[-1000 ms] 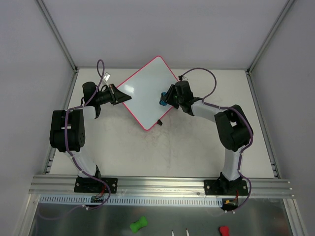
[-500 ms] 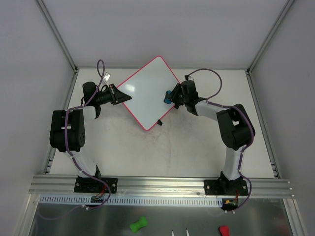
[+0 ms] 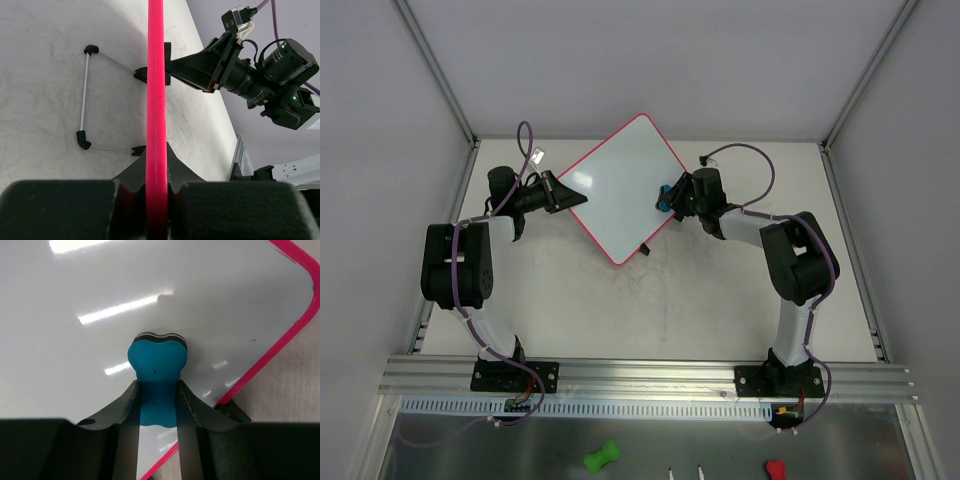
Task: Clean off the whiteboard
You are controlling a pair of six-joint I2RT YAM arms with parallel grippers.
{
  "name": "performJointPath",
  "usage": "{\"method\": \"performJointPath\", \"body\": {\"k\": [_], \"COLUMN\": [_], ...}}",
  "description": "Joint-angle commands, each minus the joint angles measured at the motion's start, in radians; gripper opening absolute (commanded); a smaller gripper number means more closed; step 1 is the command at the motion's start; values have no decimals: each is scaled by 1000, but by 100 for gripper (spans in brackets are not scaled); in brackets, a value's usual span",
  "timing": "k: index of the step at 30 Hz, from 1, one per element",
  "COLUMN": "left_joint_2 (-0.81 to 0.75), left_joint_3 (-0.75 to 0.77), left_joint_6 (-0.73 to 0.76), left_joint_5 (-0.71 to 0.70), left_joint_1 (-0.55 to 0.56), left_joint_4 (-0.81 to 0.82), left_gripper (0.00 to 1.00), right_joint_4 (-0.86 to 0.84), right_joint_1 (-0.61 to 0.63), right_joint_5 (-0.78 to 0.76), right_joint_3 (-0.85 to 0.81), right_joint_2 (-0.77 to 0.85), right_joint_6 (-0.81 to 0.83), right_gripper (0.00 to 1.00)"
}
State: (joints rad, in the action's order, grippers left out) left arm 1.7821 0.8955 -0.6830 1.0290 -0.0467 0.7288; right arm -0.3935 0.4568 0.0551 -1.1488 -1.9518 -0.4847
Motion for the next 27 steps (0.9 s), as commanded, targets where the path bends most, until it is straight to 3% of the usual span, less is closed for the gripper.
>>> {"method": "performJointPath", "body": {"k": [1, 15, 27], "left_joint_2": [22, 19, 20], "left_joint_3": [10, 6, 6], "left_joint_6": [25, 23, 23], "left_joint_5": [51, 51, 51], "left_joint_1": [15, 15, 15], "left_joint_4": [-2, -3, -2], "left_gripper": [0, 0, 0], "right_joint_4": [70, 64, 59], "right_joint_1": [10, 20, 147], "right_joint_5": [-46, -41, -29], "right_joint_3": [60, 116, 110], "right_joint_2": [-42, -30, 2], "right_joint_6": [41, 47, 127], "right_gripper": [0, 0, 0]}}
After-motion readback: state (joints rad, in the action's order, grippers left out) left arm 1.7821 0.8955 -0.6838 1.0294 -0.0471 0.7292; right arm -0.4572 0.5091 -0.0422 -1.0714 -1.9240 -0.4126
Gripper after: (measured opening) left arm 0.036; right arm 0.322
